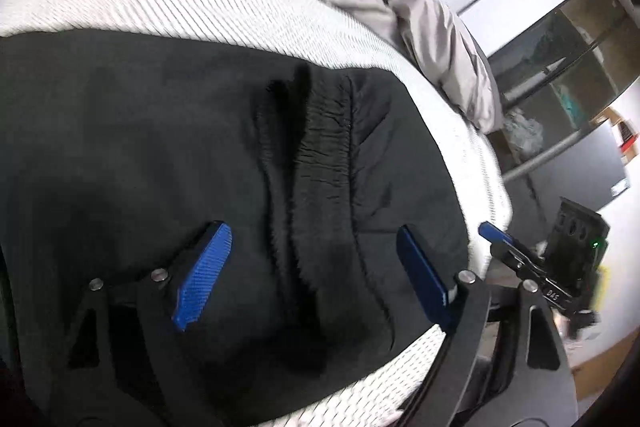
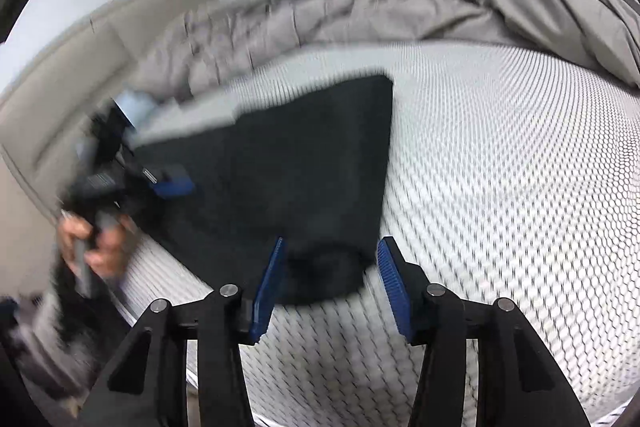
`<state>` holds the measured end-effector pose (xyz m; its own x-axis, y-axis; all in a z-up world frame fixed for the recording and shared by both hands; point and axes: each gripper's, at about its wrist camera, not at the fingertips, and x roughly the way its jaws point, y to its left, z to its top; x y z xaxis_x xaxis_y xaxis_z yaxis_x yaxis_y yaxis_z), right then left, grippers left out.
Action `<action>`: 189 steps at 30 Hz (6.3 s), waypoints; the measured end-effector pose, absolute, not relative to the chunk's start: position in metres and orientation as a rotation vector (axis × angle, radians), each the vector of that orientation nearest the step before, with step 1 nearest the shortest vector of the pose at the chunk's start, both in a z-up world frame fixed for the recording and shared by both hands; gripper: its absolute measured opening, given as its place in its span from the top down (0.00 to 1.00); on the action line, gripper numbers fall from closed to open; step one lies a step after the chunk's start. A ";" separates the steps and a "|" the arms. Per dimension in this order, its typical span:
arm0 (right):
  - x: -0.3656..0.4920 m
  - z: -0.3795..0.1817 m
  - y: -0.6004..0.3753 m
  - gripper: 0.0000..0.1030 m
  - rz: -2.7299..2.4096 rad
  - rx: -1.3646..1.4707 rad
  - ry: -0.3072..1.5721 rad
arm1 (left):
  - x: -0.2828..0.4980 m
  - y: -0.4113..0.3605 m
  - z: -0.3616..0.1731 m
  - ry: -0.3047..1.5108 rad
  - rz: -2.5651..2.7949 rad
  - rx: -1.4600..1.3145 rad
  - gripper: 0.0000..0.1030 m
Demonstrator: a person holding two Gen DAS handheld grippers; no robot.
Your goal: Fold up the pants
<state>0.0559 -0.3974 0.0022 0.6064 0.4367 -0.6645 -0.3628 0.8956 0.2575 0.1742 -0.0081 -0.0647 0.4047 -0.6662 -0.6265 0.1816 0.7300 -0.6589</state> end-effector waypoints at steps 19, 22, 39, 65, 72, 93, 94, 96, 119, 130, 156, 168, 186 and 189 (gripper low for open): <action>0.104 -0.021 -0.350 0.46 0.467 0.124 0.895 | 0.160 0.076 -0.009 0.779 -0.373 -0.604 0.93; 0.107 -0.033 -0.333 0.45 0.484 0.073 0.939 | 0.166 0.103 -0.036 0.888 -0.245 -0.546 0.89; 0.078 -0.050 -0.341 0.66 0.625 0.161 0.987 | 0.124 0.073 0.005 0.742 -0.303 -0.516 0.43; 0.070 -0.022 -0.350 0.43 0.650 0.211 0.858 | 0.122 -0.114 -0.008 0.884 -0.599 -0.247 0.33; 0.116 -0.046 -0.315 0.43 0.577 0.233 0.957 | 0.093 -0.166 -0.034 0.882 -0.566 0.104 0.24; 0.363 -0.051 -0.280 0.74 0.421 0.309 0.965 | 0.076 -0.137 -0.044 0.915 -0.672 0.102 0.22; 0.366 -0.049 -0.280 0.72 0.415 0.310 0.968 | 0.078 -0.136 -0.042 0.916 -0.680 0.087 0.22; 0.358 -0.040 -0.282 0.67 0.401 0.298 0.966 | 0.081 -0.123 -0.034 0.923 -0.713 0.014 0.22; 0.112 -0.053 -0.248 0.57 0.429 -0.329 0.860 | 0.100 0.007 -0.049 0.867 -0.471 0.062 0.34; 0.124 -0.021 -0.235 0.56 0.498 -0.209 0.807 | 0.138 -0.025 -0.012 0.862 -0.465 0.061 0.34; 0.183 -0.048 -0.216 0.56 0.376 -0.356 0.931 | 0.200 0.005 -0.026 0.950 -0.543 -0.023 0.54; 0.199 -0.036 -0.191 0.55 0.455 -0.283 0.859 | 0.230 -0.002 -0.024 0.957 -0.439 -0.012 0.58; 0.224 -0.023 -0.185 0.51 0.351 -0.192 0.769 | 0.254 -0.014 -0.038 0.977 -0.388 -0.045 0.67; 0.246 -0.051 -0.168 0.52 0.273 -0.311 0.870 | 0.251 0.007 -0.035 0.964 -0.444 -0.112 0.74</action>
<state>0.2462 -0.1680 -0.0508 0.6155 0.1072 -0.7808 -0.3575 0.9209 -0.1554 0.2513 0.0069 -0.0350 0.4884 -0.4131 -0.7686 0.3153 0.9049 -0.2859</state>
